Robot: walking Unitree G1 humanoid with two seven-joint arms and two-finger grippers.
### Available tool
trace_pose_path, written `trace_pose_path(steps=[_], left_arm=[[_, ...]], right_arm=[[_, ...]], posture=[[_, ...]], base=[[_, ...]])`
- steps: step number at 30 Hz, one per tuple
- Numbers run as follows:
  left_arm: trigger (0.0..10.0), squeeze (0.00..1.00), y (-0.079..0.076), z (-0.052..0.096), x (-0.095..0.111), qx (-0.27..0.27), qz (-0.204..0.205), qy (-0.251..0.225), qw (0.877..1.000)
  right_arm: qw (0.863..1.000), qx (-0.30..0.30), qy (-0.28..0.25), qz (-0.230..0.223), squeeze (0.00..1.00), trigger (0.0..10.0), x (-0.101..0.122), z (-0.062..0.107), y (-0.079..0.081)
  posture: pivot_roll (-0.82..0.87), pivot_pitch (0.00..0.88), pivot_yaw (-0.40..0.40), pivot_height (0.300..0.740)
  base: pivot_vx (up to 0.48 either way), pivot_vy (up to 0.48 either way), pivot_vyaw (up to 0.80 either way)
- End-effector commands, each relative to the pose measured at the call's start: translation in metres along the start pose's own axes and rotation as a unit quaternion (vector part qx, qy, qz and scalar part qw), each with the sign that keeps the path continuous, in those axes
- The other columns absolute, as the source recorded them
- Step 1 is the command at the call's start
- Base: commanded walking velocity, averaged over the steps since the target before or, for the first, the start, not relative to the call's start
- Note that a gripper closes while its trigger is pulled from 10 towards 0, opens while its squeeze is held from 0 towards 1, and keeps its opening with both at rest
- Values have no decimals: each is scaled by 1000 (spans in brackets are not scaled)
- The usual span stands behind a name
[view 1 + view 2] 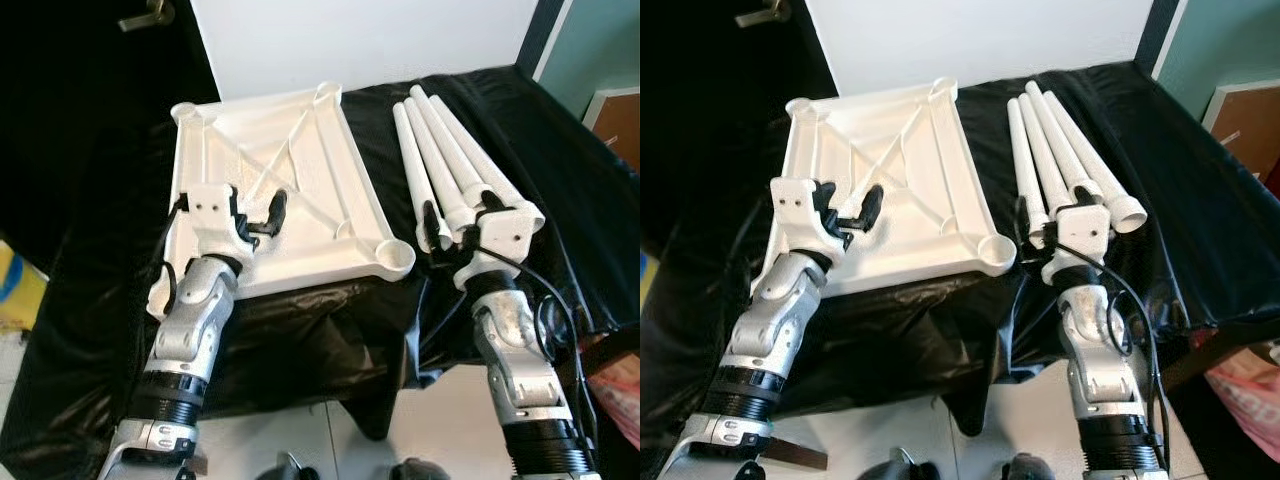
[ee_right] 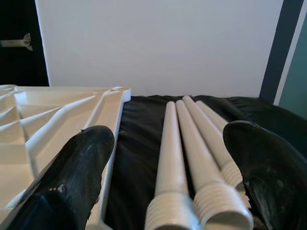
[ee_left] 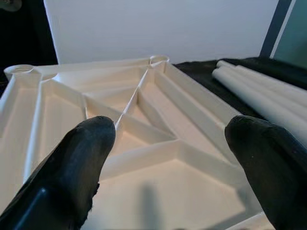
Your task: Building children table
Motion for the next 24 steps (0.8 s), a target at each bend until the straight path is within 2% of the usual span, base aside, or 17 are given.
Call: trace_pose_path(steps=[1,4,18,22,24], left_arm=[[10000,0,-11,-1,-8,-60,2,28,998],[10000,0,-11,-1,-8,-62,2,29,998],[10000,0,-16,-6,-9,-69,-2,25,997],[10000,0,-23,-7,-12,-81,-2,31,996],[10000,0,-32,-6,-15,-102,0,46,994]], right_arm=[[1000,-5,15,4,0,10000,-5,5,-1],[1000,-7,16,6,0,10000,-5,6,-2],[1000,-12,16,12,0,10000,-5,5,-6],[999,-21,25,14,0,10000,-8,5,-11],[998,-37,52,14,0,10000,-14,2,-19]], posture=[[-214,84,94,740],[-220,81,95,740],[-233,66,98,740],[-232,61,104,740],[-229,63,107,740]], base=[[0,289,0],[0,289,0],[0,0,0],[0,0,0],[0,0,0]])
Point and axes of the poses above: a point about 5 cm out from each wrist's last joint towards the gripper, its own z axis pointing back from the gripper into the wrist, its own x axis along the axis of the wrist's last joint, y = z × x, the point moved 3 cm from there along -z, pointing out of the wrist towards the gripper, and after that the axes turned 15 degrees about z, right-handed, at the moved point
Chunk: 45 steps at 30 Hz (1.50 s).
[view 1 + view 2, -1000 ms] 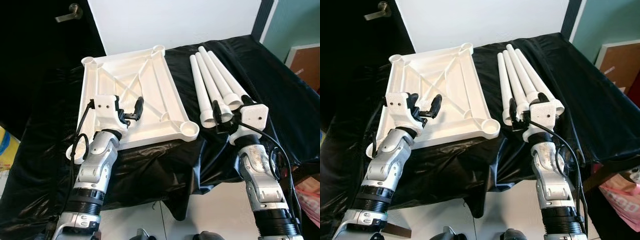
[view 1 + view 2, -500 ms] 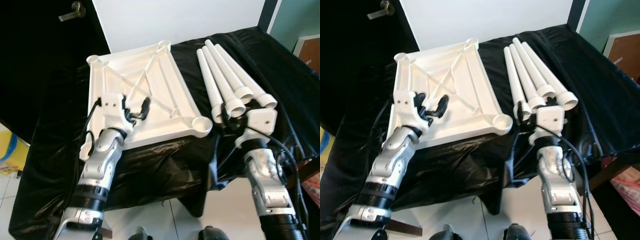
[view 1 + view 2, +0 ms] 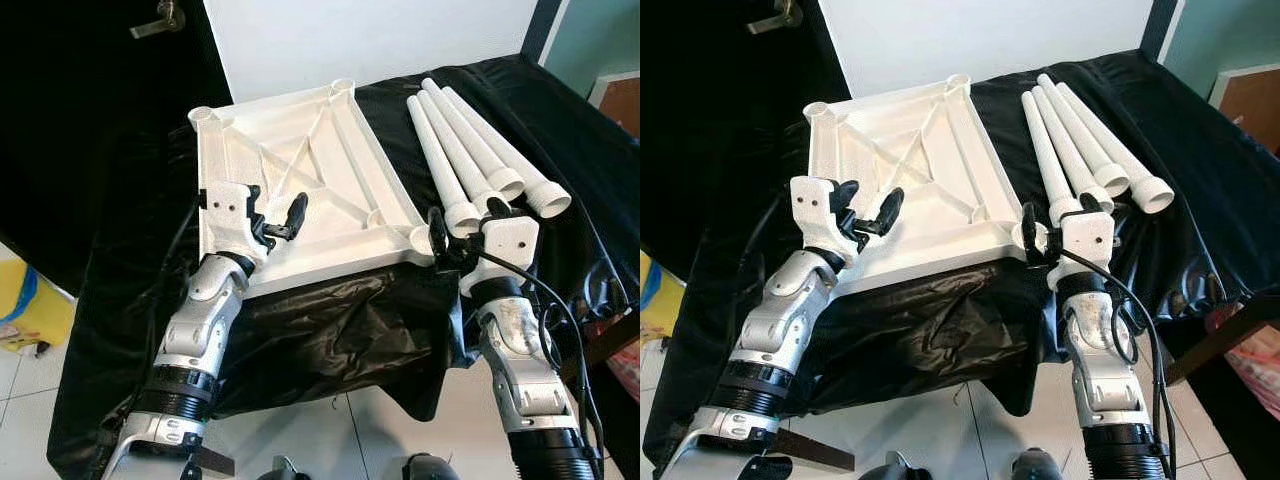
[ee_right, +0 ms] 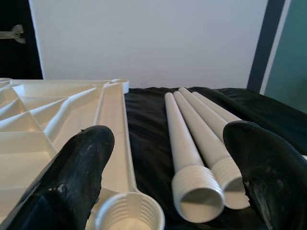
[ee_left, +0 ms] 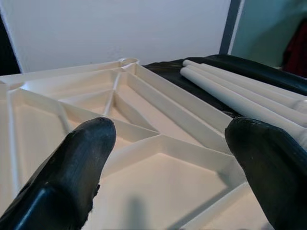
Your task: Building children table
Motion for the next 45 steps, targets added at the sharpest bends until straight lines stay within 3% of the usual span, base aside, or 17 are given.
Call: trace_pose_path(steps=[1,6,7,12,15,21,33,36,45], left_arm=[[10000,0,-7,0,-7,-26,0,25,999],[10000,0,-24,-2,-9,-76,22,50,996],[10000,0,-35,-2,-8,-105,33,60,992],[10000,0,-57,2,-9,-164,23,86,982],[10000,0,-64,4,-9,-186,21,101,977],[10000,0,-73,2,-5,-192,32,103,975],[10000,0,-88,11,1,-212,39,117,969],[10000,0,-98,18,4,-235,44,121,963],[10000,0,-106,27,9,-238,54,126,962]], right_arm=[[1000,-16,25,0,0,10000,-6,-3,-8],[996,-26,85,14,0,10000,-24,-9,-18],[993,-28,113,20,0,10000,-32,-12,-21],[989,-13,142,41,0,10000,-40,-23,-22],[990,-2,141,28,0,10000,-37,-32,-19],[986,27,163,6,0,10000,-33,-55,-11],[974,84,212,-11,0,10000,-46,-74,1],[972,90,215,-14,0,10000,-48,-78,6],[970,116,210,-28,0,10000,-43,-93,19]], posture=[[-229,63,107,740],[-225,68,107,740],[-222,70,108,740],[-215,81,114,740],[-213,92,121,740],[-206,102,120,740],[-165,114,110,740],[-151,130,107,740],[-101,198,97,740]], base=[[0,0,0],[0,0,0],[0,0,0],[0,0,0],[0,0,0],[0,0,0],[0,0,0],[0,0,0],[0,0,0]])
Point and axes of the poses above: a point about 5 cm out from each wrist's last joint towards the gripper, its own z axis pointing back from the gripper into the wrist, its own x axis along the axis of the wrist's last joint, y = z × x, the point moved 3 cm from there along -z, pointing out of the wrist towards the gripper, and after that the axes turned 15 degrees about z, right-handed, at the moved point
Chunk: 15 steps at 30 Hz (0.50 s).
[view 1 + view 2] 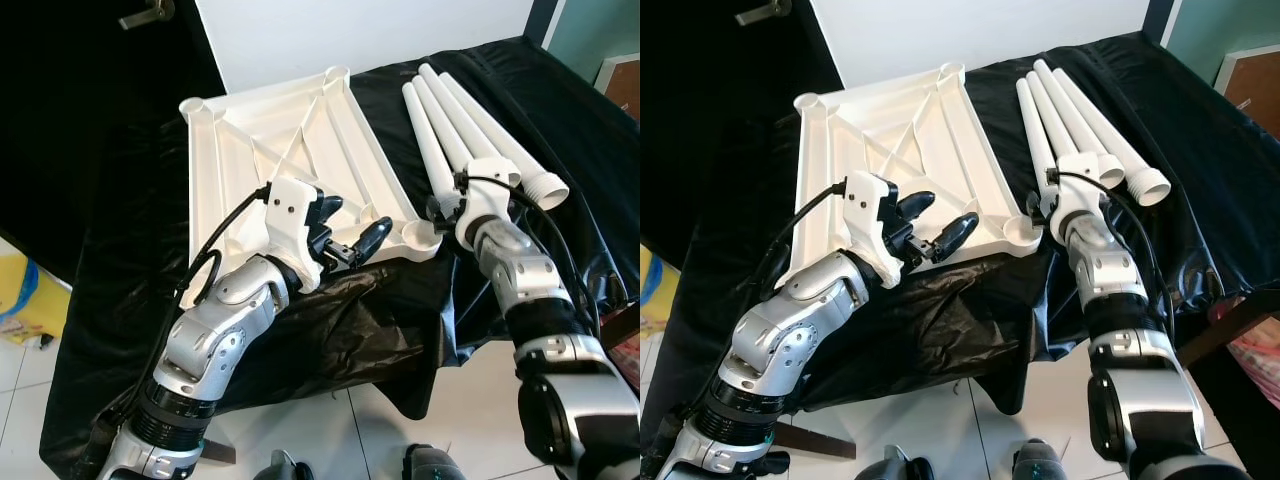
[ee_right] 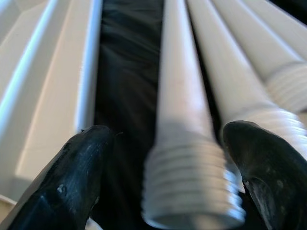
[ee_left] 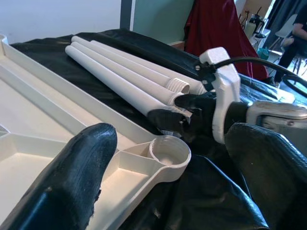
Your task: Building children table
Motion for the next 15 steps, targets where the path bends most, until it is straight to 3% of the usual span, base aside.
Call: trace_pose_path(steps=[1,15], left_arm=[[10000,0,-11,3,-5,-59,2,27,998],[10000,0,-14,13,-5,-34,13,33,999]], right_arm=[[1000,16,6,-10,0,10000,-3,-2,8],[997,27,51,-45,0,10000,-14,-15,18]], posture=[[-101,198,97,740],[-37,225,82,740]], base=[[0,0,0],[0,0,0]])
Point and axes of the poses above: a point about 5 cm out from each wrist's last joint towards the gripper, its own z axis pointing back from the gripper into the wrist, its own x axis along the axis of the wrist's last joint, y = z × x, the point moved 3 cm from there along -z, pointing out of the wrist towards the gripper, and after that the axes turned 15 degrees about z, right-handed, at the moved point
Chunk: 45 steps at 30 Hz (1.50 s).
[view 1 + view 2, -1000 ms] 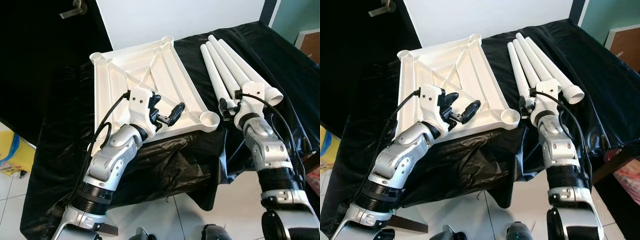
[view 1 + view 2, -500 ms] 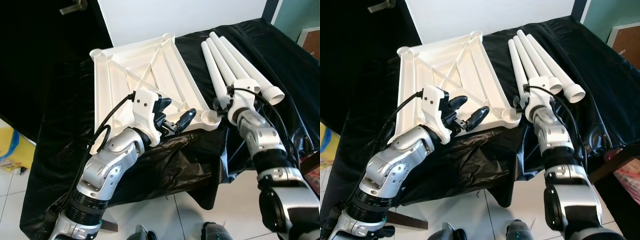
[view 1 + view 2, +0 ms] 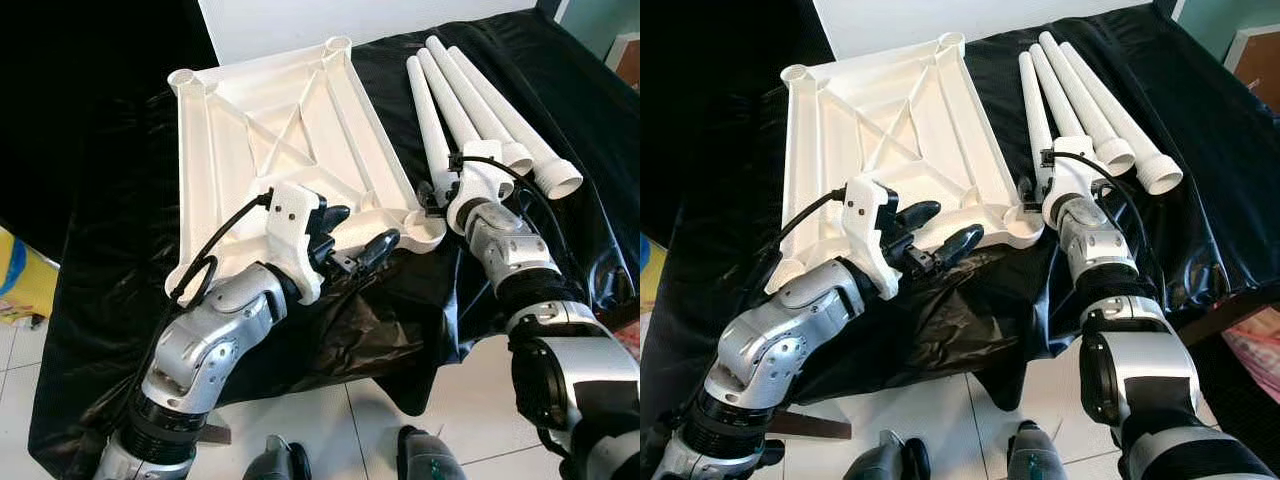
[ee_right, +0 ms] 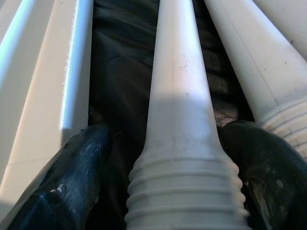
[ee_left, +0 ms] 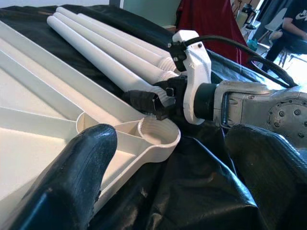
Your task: Building children table
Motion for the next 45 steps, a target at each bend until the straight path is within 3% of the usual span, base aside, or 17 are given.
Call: trace_pose_path(steps=[1,2,3,7,13,14,21,22,23,24,26,32,36,38,39,40,45], left_arm=[[10000,0,-5,5,-2,-20,3,10,1000],[10000,0,-5,5,-2,-20,3,10,1000],[10000,0,-5,5,-2,-18,5,10,1000],[10000,0,-5,6,-2,-17,6,11,1000],[10000,0,-3,4,4,-9,-6,4,1000],[10000,0,-3,3,5,-8,-6,2,1000],[10000,0,0,-2,9,-4,-8,-11,1000],[10000,0,2,-3,10,-1,-6,-15,1000],[10000,0,2,-3,10,-1,-6,-15,1000],[10000,0,4,-5,11,3,-4,-20,1000],[10000,0,8,-6,14,7,-2,-25,1000],[10000,0,13,-8,15,11,3,-26,1000],[10000,0,24,-14,17,20,20,-24,999],[10000,0,24,-14,17,20,20,-24,999],[10000,427,24,-16,17,17,29,-24,999],[10000,1000,25,-18,18,11,41,-29,999],[10000,1000,23,-28,25,-25,81,-43,995]], right_arm=[[999,21,48,-14,0,8314,-25,1,15],[999,21,48,-14,0,8314,-25,1,15],[998,25,53,-18,0,4824,-26,0,16],[998,28,57,-23,0,4824,-28,0,17],[993,50,89,-62,0,3020,-32,-2,20],[991,54,96,-72,0,0,-33,-1,20],[996,50,50,-59,0,0,-20,-1,12],[998,43,19,-43,0,9059,-13,-1,9],[998,43,19,-43,0,9059,-13,-1,9],[998,39,-13,-40,0,10000,-5,0,7],[997,35,-51,-44,0,10000,4,4,4],[994,36,-84,-52,0,10000,11,8,3],[986,18,-158,-56,0,10000,27,25,-2],[986,18,-158,-56,0,10000,27,25,-2],[982,14,-180,-55,0,10000,31,30,-3],[979,11,-197,-48,0,10000,33,36,-2],[964,17,-263,-38,0,10000,39,61,8]], posture=[[-31,221,82,740],[-31,221,82,740],[-27,220,80,740],[-27,220,80,740],[-38,200,65,740],[-43,193,62,740],[-60,169,57,740],[-65,160,56,740],[-65,160,56,740],[-72,150,55,740],[-77,143,55,740],[-86,135,56,740],[-109,112,64,740],[-109,112,64,740],[-111,110,65,740],[-120,103,69,740],[-134,83,78,740]], base=[[0,0,0],[0,0,0],[0,0,0],[0,0,0],[0,0,0],[0,0,0],[0,0,0],[0,0,0],[0,0,0],[0,0,0],[0,0,0],[0,0,0],[0,0,0],[0,0,0],[0,0,0],[0,0,0],[0,0,0]])
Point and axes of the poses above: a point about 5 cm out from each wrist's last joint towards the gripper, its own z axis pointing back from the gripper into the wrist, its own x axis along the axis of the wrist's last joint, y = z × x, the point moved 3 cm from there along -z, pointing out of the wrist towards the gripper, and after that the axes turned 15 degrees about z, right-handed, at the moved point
